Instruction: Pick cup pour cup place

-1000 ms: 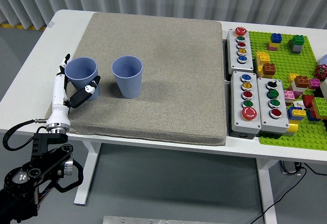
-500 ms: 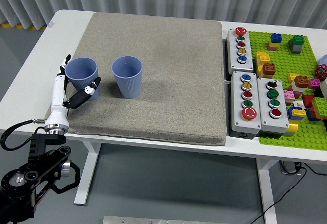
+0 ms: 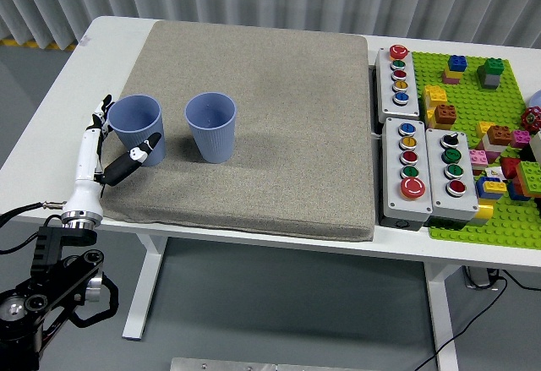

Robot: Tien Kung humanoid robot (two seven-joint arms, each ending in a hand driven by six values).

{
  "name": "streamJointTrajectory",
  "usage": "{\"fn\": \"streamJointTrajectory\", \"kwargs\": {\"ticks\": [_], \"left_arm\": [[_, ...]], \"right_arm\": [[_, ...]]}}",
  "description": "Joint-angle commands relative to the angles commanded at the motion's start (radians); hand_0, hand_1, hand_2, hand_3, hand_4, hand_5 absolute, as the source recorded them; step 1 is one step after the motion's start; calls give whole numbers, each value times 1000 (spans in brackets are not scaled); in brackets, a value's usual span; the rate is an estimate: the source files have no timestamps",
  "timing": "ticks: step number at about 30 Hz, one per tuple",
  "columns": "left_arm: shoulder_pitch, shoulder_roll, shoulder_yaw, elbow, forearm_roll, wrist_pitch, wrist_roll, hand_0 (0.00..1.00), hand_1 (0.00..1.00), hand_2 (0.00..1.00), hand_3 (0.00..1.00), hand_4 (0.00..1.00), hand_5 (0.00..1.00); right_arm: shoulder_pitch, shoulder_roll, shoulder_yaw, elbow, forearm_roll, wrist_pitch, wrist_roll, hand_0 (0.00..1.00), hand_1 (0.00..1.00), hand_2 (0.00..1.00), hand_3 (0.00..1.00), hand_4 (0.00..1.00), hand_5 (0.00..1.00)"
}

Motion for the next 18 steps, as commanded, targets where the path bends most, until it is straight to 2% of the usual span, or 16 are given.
{"fn": "streamJointTrajectory", "kwargs": {"ticks": [7,12,13,15,18], "left_arm": [[52,26,-35,-58,8,1,0,937,889,998,998,998,551],[103,52,-69,-127,23,2,6,940,890,998,998,998,554],[117,62,-81,-158,35,3,12,940,890,998,998,998,554],[124,67,-92,-188,46,4,17,933,885,998,998,998,563],[123,74,-135,-272,72,10,28,933,885,998,998,998,563]], "right_arm": [[-9,2,8,0,-15,2,-2,696,696,625,611,175,302],[-13,3,14,0,-23,1,-3,696,695,625,611,175,303],[-13,4,17,0,-24,1,-2,696,695,625,611,175,303],[-13,3,19,0,-24,1,-2,697,695,625,610,173,305],[-12,2,21,0,-26,0,-1,697,695,625,610,173,305]]}}
